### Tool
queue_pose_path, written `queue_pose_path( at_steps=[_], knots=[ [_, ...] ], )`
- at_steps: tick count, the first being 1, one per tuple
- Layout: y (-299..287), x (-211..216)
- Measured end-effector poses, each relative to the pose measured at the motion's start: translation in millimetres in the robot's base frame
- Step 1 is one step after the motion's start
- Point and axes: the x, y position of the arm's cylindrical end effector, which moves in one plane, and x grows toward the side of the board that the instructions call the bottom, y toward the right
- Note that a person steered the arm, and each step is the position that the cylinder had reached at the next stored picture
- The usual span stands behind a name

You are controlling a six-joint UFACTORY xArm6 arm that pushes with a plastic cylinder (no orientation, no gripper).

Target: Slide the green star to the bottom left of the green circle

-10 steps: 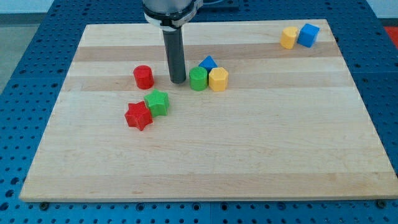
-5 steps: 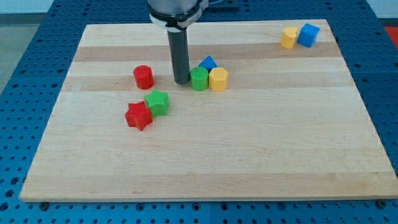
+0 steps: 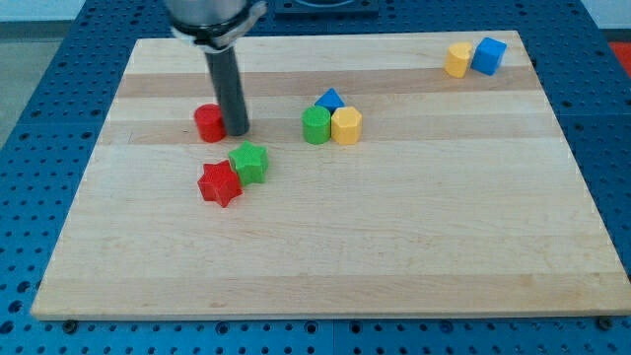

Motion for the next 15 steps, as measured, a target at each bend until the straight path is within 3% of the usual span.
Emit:
queue_pose_path(
  at_steps=[3,5,7,9,10,15],
  knots=[
    [-18.0,66.0],
    [9.6,84.5],
    [35.4,74.8],
    [-21.3,69.5],
    [-20.3,58.6],
    [61.6,57.8]
  ],
)
